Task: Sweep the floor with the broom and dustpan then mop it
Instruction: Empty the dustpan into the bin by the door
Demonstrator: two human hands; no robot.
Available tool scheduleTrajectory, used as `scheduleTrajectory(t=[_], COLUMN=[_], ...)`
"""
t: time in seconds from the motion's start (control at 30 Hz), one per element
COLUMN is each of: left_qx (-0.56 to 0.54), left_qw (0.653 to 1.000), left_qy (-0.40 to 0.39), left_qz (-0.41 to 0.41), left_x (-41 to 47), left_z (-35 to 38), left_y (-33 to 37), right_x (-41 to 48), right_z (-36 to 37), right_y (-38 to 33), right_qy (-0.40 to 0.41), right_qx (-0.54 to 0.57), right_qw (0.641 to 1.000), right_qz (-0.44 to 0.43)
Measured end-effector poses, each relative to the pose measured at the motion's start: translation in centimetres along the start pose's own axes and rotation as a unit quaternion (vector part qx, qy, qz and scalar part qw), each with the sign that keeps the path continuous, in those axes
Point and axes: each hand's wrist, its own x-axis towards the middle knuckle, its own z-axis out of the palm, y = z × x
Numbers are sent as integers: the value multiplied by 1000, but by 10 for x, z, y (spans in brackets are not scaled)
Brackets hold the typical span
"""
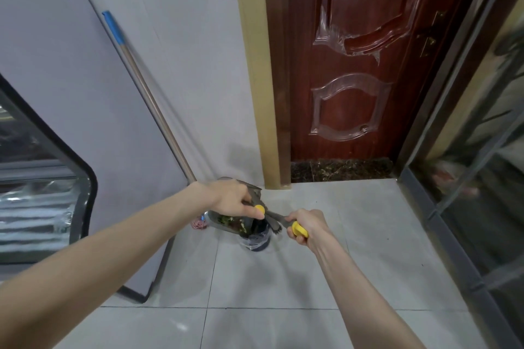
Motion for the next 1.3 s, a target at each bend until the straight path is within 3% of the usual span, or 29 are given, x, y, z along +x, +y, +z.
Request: scheduleTrajectory(t=[0.47, 1.3], left_qx=[57, 66], left_qw=[998, 997], left_qy=[-29, 8], left_qz=[22, 39], left_x=[1, 0], left_z=[0, 13], left_y=[17, 18], right_x=[-3, -2], right_z=[-9, -12], right_y=[1, 7], right_qy=[10, 11], right_qx=[27, 17], right_qw=[1000, 1000], right_qz=[-4, 8])
